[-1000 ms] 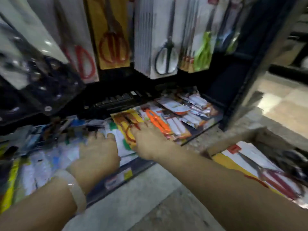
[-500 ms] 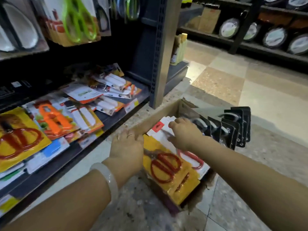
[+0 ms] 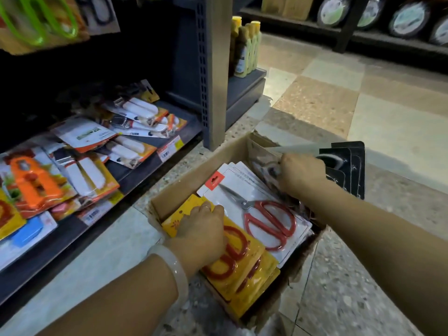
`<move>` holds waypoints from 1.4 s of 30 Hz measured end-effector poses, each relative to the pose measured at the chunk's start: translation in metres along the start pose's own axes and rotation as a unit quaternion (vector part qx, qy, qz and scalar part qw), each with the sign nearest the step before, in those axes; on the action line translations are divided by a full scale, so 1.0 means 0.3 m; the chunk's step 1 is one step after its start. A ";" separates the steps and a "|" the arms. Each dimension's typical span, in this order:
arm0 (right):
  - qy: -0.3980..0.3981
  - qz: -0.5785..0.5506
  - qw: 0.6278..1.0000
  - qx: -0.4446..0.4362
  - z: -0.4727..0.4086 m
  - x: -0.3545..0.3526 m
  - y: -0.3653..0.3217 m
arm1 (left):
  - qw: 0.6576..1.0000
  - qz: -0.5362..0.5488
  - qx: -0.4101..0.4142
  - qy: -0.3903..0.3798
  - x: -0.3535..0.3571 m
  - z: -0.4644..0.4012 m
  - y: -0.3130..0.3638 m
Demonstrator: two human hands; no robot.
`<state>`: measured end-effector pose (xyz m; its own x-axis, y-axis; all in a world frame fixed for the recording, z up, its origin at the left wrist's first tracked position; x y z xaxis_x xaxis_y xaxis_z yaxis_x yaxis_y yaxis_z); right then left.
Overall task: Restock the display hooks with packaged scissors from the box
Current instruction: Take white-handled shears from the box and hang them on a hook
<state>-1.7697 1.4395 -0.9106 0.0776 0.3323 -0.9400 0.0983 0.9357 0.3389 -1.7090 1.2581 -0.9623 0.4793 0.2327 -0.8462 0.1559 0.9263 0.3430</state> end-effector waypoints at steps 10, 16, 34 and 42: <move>-0.070 -0.567 0.817 0.074 0.176 -0.107 0.110 | 0.767 0.635 -0.088 -0.011 -0.066 -0.040 0.064; -0.114 -0.664 0.739 0.020 0.232 -0.021 -0.107 | 0.499 0.856 -0.132 0.007 -0.107 -0.029 0.019; -0.043 -0.012 0.999 0.012 -0.026 0.081 -0.057 | 0.637 0.734 -0.144 0.188 -0.061 -0.012 -0.203; 0.033 -0.314 0.945 0.086 0.027 -0.120 0.082 | 0.674 0.703 -0.082 0.211 -0.118 0.039 -0.274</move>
<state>-1.7621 1.4497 -0.8680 -0.1113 -0.2699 -0.9564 0.2638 0.9199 -0.2903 -1.7287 1.1703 -0.9558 -0.2416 0.9459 0.2167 -0.3103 -0.2869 0.9063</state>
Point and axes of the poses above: each hand's wrist, its own z-axis away from the middle knuckle, its own x-axis out of the palm, y = z × x, the point moved 4 cm from there along -z, towards the middle knuckle, and after that the axes turned 13 degrees about z, right-handed, at the moved point
